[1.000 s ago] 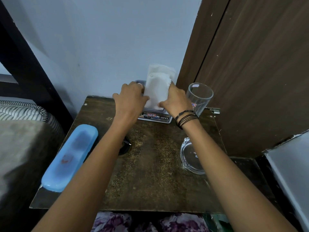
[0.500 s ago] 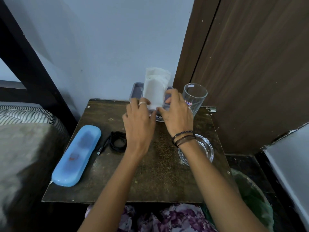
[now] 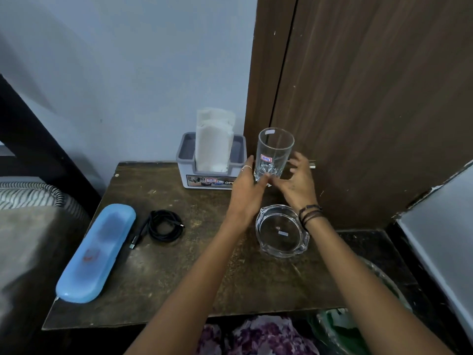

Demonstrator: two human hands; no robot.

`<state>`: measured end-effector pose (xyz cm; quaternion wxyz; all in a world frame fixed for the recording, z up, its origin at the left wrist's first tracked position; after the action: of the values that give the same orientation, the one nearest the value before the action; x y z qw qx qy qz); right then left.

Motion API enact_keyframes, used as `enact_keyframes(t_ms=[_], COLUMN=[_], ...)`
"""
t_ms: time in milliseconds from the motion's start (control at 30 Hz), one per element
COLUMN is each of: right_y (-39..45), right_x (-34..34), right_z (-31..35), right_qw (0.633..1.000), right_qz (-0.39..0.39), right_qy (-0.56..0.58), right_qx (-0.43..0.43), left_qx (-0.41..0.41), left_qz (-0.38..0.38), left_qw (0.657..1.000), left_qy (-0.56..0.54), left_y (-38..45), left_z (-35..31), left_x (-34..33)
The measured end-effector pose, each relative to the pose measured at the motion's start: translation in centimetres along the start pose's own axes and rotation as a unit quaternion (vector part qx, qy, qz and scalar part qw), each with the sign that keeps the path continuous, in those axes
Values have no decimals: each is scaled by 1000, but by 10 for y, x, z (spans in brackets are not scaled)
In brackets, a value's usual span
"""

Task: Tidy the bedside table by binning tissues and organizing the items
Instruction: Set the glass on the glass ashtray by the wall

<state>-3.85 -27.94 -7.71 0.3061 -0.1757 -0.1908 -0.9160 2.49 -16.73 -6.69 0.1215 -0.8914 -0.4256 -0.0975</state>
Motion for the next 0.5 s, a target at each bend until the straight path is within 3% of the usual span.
enact_keyframes(t_ms=[100,500], right_y=[16,0], right_x=[-11,19], right_z=[3,15], right_qw=[999,996], right_qz=[44,52], right_qy=[-4,10], right_qx=[16,68], left_qx=[6,-17], left_qz=[15,-3], left_qw=[999,991], left_qy=[-31,-129], left_y=[12,0], left_z=[-5,0], left_x=[-11,-4])
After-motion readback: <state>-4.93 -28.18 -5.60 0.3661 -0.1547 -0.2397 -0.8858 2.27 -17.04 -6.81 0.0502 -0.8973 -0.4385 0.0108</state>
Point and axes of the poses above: each hand's wrist, its own y-axis towards the middle knuckle, its own x-axis out of the back of the hand, z = x × y, the point moved 6 cm from there along y, towards the middle knuckle, and after that the axes turned 9 degrees about x, right-handed, at the moved point
